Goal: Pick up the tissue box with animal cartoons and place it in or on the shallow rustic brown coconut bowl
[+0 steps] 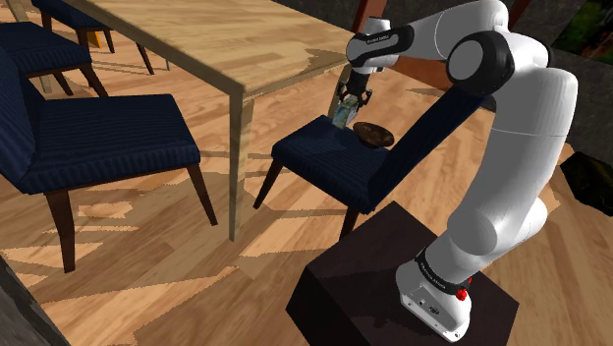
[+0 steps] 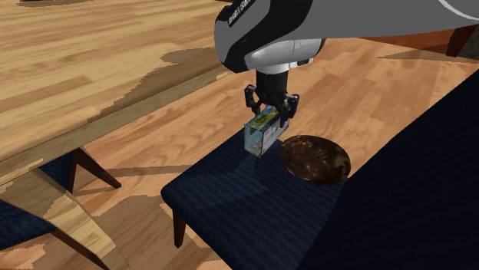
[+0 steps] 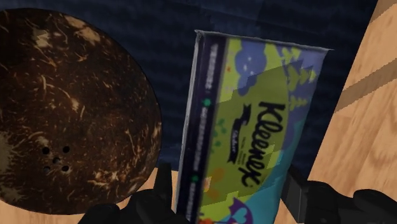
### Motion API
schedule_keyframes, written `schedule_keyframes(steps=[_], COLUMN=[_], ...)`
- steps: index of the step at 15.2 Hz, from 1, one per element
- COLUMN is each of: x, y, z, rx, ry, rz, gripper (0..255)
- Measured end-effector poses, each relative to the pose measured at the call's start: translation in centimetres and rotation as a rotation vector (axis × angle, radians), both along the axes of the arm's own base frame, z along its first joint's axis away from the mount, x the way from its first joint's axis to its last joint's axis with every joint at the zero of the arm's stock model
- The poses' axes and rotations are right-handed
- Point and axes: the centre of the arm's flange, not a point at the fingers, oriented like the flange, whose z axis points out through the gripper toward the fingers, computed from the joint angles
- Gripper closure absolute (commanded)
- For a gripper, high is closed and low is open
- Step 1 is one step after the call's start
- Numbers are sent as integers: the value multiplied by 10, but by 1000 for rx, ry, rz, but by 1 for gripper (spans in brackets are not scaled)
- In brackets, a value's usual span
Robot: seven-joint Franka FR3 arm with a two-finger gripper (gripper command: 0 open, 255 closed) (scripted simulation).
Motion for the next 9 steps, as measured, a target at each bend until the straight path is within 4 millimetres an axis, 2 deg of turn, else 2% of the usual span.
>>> schedule_keyframes(steps=[3,9], x=[0,-1], y=[1,1], z=[15,17], rx=[0,15], ry=[2,43], rz=[0,2], gripper=[255,255])
